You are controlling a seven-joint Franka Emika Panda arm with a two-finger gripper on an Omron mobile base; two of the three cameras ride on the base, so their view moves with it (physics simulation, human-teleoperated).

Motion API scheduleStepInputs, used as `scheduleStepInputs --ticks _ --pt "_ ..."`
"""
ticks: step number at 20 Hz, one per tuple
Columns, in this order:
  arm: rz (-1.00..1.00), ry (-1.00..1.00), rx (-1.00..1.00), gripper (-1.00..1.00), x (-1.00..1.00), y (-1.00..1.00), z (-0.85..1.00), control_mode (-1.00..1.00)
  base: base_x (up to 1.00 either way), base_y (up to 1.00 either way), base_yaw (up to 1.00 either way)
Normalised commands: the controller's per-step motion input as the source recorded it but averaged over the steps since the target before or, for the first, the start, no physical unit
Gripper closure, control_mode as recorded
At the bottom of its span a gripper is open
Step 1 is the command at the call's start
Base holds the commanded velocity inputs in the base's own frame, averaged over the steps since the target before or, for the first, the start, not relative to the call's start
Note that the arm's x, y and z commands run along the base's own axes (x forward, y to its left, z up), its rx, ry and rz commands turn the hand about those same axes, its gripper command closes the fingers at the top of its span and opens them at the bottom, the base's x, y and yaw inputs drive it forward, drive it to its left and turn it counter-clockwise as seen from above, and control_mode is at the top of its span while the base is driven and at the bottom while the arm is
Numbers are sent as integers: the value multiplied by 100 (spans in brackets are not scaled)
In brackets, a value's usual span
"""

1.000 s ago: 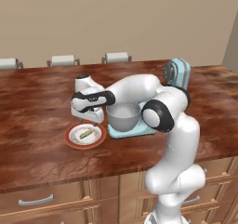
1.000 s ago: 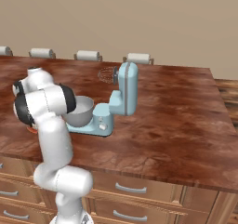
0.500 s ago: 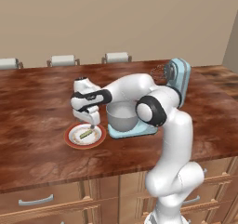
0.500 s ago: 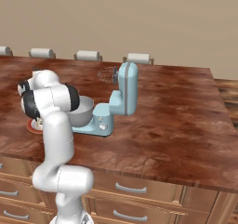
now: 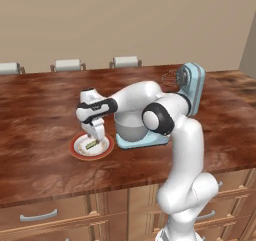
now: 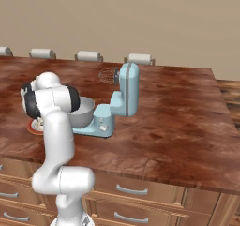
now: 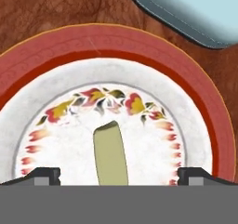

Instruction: Add butter and sugar cubes to the stand mixer bowl and then turn on the stand mixer to begin making frosting.

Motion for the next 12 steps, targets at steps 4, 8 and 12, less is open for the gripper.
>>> scheduleStepInputs --ticks 4,8,12 --pt "-10 2 0 -100 0 0 -23 -100 0 0 0" --pt "-6 0 0 -100 0 0 -24 -100 0 0 0" --pt "-5 0 0 -100 0 0 -30 -100 0 0 0"
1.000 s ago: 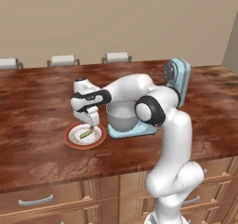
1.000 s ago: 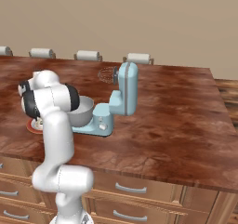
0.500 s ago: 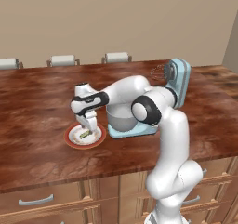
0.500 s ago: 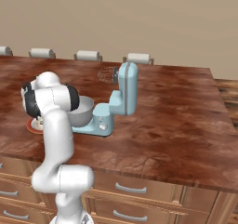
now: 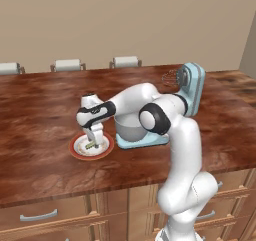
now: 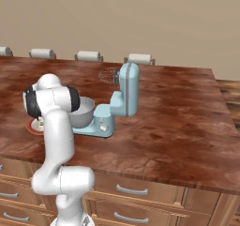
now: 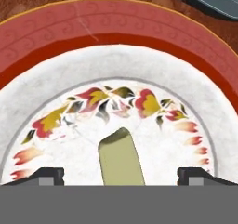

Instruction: Add butter and sugar cubes to the stand mixer bowl and then turn on the stand mixer to begin making frosting.

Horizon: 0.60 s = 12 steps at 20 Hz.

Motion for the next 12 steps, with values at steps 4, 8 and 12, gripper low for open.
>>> scheduleStepInputs --ticks 4,8,12 --pt "-3 0 0 -100 0 0 -41 -100 0 0 0" --pt "-2 0 0 100 -3 0 -53 -100 0 0 0" --pt "-4 0 0 100 -5 0 -43 -100 0 0 0"
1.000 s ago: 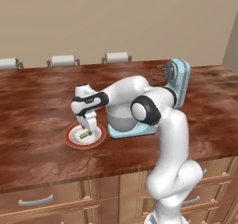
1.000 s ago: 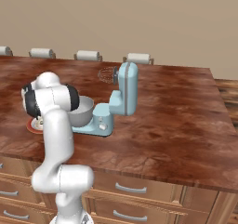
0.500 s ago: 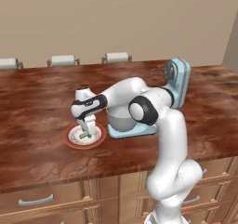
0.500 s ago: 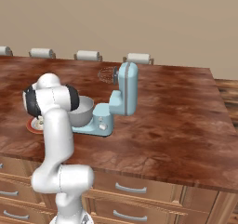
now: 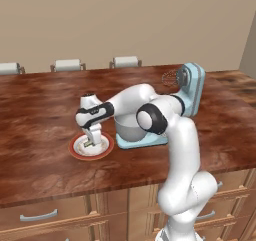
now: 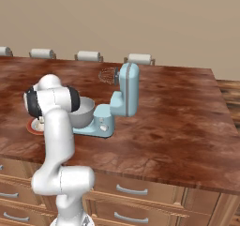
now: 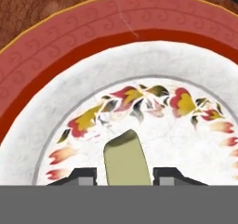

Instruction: Add butter and sugar cubes to the stand mixer bowl and then turn on the stand mixer to begin making frosting.

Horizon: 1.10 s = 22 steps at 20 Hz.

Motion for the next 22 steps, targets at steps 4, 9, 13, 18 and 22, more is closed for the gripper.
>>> scheduleStepInputs --ticks 4,9,13,18,22 --pt "-6 -1 0 100 -11 0 -5 -100 0 0 0" --pt "-5 -11 3 100 -43 -2 78 -100 0 0 0" --pt "-3 -9 3 100 -49 -21 100 -100 0 0 0" --pt "-1 -8 0 100 -41 -63 86 -100 0 0 0" --pt "0 -6 0 100 -30 -74 78 -100 0 0 0"
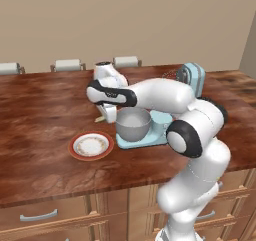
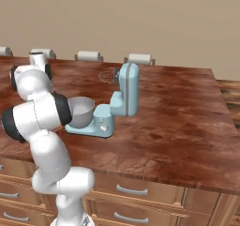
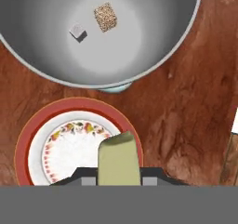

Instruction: Add butter and sugar cubes to the stand mixer bowl and then turn on the stand mixer to begin making frosting.

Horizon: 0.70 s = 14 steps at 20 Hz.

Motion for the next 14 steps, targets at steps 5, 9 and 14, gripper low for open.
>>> scheduleStepInputs --ticks 5,9,14 --pt "0 -2 0 100 -5 -76 58 -100 0 0 0" --pt "0 0 0 100 3 -84 7 -100 0 0 0" --pt "0 -4 0 100 24 -65 0 -100 0 0 0"
